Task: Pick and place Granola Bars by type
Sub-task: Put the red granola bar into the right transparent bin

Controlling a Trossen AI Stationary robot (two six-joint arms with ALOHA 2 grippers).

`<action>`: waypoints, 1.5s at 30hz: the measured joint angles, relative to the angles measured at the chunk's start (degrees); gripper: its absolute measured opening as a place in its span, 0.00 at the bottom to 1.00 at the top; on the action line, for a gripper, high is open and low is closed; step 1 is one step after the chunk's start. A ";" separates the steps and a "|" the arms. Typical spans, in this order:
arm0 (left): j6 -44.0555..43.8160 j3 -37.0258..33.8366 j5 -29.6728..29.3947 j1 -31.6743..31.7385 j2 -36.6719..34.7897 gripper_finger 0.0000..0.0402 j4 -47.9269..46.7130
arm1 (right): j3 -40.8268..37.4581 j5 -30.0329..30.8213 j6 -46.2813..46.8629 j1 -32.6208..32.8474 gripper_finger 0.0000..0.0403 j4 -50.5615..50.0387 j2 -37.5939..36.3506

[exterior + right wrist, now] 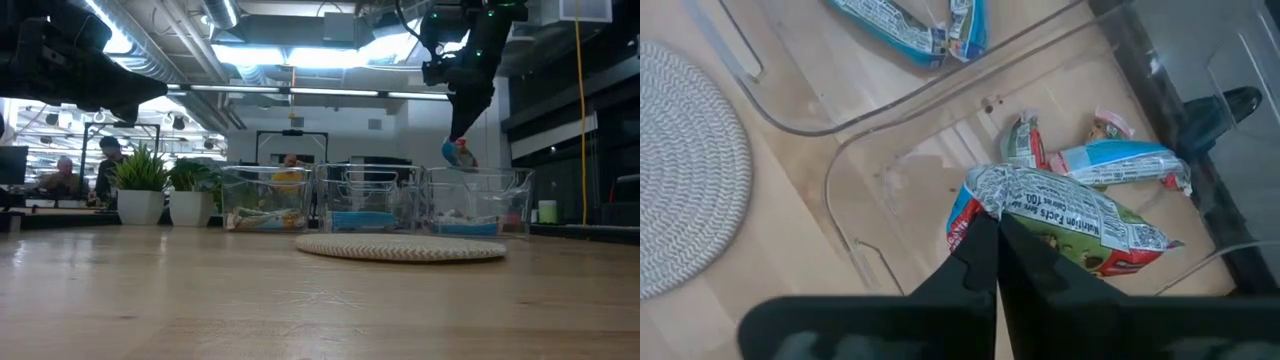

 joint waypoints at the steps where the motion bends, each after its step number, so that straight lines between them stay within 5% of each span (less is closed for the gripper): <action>1: 0.00 0.00 0.00 -0.01 0.00 0.02 0.01 | 0.01 0.05 -0.46 0.00 0.02 0.00 0.00; 45: 0.01 0.00 -0.02 0.00 -0.01 0.02 0.00 | -4.15 4.94 -12.40 0.17 0.02 1.33 -0.04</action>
